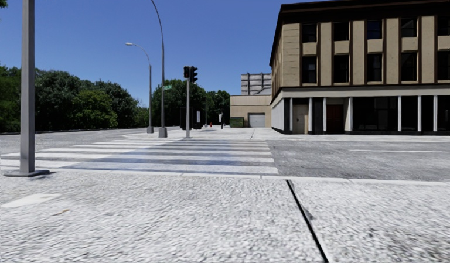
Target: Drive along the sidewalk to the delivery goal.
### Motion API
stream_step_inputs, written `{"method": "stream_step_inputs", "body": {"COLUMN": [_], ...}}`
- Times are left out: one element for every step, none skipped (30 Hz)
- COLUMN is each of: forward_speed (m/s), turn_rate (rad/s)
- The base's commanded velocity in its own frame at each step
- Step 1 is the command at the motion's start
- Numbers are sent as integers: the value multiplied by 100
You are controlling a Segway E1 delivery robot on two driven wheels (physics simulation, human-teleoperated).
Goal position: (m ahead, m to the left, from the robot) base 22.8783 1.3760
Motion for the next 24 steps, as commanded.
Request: {"method": "stream_step_inputs", "body": {"forward_speed": [200, 200, 200, 200, 200, 200, 200, 200, 200, 200, 200, 200, 200, 200, 200, 200, 200, 200, 200, 200, 200, 200, 200, 200], "turn_rate": [0, 0, 0, 0, 0, 0, 0, 0, 0, 0, 0, 0, 0, 0, 0, 0, 0, 0, 0, 0, 0, 0, 0, 0]}}
